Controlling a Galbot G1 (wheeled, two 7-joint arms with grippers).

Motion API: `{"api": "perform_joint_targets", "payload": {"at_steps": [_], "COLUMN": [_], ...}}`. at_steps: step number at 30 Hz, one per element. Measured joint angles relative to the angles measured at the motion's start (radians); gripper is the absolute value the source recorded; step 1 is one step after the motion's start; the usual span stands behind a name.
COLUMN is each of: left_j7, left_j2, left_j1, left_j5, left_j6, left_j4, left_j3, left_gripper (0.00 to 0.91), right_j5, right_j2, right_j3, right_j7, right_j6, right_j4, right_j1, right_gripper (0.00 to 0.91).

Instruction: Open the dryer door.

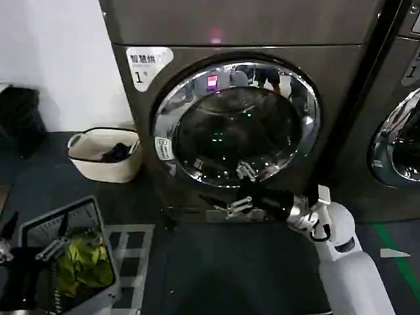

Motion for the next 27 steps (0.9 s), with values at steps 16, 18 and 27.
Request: {"api": "perform_joint_targets", "payload": {"at_steps": [16, 18, 27], "left_j7": [0.001, 0.001, 0.002], "left_j2": [0.003, 0.003, 0.001], "left_j1": [-0.011, -0.011, -0.018], "left_j5": [0.002, 0.003, 0.017], "left_j6": [0.008, 0.008, 0.009], "left_j4": [0.002, 0.002, 0.001], "left_j3": [0.0, 0.001, 0.016], "left_gripper": [0.907, 0.907, 0.907], "right_j5": [-0.058, -0.063, -0.1], "right_j2": [0.004, 0.007, 0.034], "right_j3": [-0.025, -0.034, -0.072], "right_j7": [0.013, 0.016, 0.026], "right_j6": [0.042, 0.045, 0.055], "right_j4": [-0.093, -0.111, -0.196], "right_j1": [0.067, 0.078, 0.124], "right_gripper": [0.907, 0.907, 0.907]}}
